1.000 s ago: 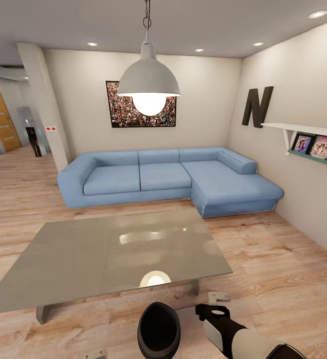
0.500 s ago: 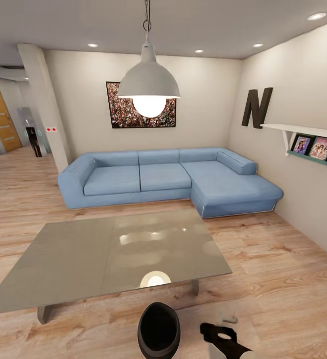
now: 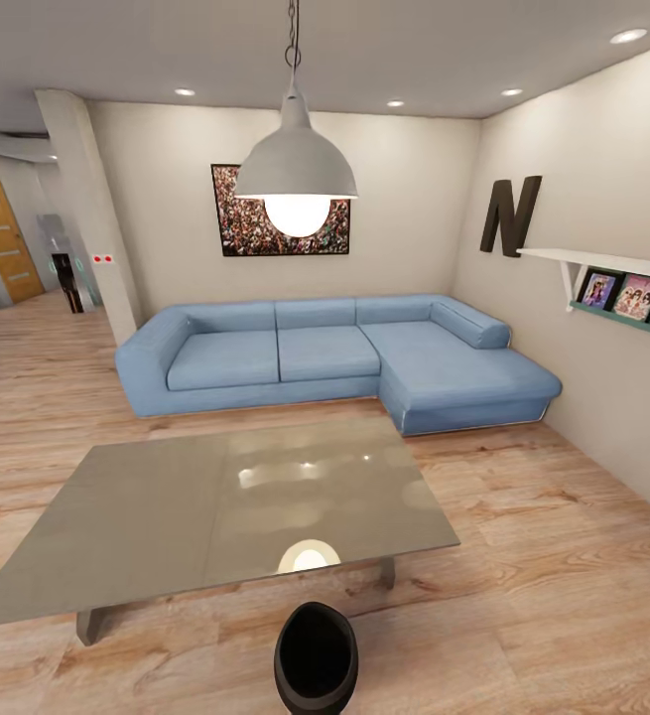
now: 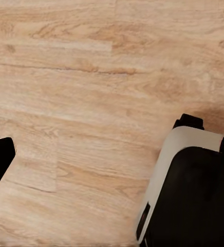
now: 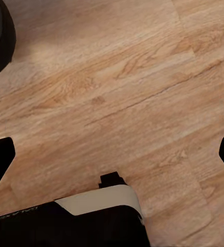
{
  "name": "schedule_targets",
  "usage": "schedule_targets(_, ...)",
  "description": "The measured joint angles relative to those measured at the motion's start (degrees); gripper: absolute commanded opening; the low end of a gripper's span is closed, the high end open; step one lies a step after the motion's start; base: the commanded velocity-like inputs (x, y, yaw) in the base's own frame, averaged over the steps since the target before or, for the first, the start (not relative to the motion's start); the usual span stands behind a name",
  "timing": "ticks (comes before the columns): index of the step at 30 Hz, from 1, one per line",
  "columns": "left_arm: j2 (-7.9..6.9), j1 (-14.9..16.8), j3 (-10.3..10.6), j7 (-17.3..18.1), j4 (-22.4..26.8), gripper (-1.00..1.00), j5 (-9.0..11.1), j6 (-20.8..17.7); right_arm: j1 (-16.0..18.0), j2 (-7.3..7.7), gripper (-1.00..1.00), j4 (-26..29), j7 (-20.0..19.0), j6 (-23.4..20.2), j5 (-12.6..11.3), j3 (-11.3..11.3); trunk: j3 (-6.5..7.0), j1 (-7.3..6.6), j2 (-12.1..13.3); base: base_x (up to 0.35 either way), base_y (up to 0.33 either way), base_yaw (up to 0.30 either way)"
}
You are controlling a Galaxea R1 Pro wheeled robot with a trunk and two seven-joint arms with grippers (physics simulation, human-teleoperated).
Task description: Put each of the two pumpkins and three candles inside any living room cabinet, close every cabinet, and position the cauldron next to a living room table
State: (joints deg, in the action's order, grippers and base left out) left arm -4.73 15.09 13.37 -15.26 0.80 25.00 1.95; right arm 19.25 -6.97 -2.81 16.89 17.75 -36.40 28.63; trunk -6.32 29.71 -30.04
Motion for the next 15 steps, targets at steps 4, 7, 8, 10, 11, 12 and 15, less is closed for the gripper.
schedule_targets(4,0.09,-1.87,0.04,0.00,-0.01,1.00,0.03,0.02,-2.31,0.00,1.00,-0.05,0.22,-0.42,0.01,0.01,-0.01,0.00,0.00,0.000,0.000,0.000)
schedule_targets(7,0.14,-2.52,0.09,0.00,-0.02,1.00,0.02,0.02,-3.03,0.00,1.00,-0.11,0.36,-0.58,0.02,0.04,-0.13,0.00,0.00,0.000,0.000,0.000)
schedule_targets(8,0.15,-2.70,0.10,0.00,-0.02,1.00,0.04,0.03,-3.51,0.00,1.00,-0.11,0.42,-0.69,0.01,0.02,-0.20,0.00,0.00,0.000,0.000,0.000)
schedule_targets(10,0.15,-2.86,0.11,0.00,-0.02,1.00,0.15,0.06,-3.95,0.04,1.00,-0.13,0.48,-1.46,0.03,0.04,-0.37,0.00,0.01,0.000,0.000,0.000)
schedule_targets(11,0.15,-2.89,0.11,0.02,-0.02,1.00,0.16,0.07,-4.02,0.07,1.00,-0.11,0.49,-1.84,0.04,0.04,-0.45,0.00,0.01,0.000,0.000,0.000)
schedule_targets(12,0.19,-2.92,0.12,0.04,-0.02,1.00,0.14,0.07,-4.13,0.14,1.00,-0.09,0.47,-2.49,0.05,0.04,-0.54,0.00,0.01,0.000,0.000,0.000)
schedule_targets(15,0.37,-2.98,0.12,0.08,-0.02,1.00,-0.01,0.10,-4.27,0.44,1.00,-0.06,0.49,-3.67,-0.07,0.02,-0.82,0.00,0.00,0.000,0.000,0.000)
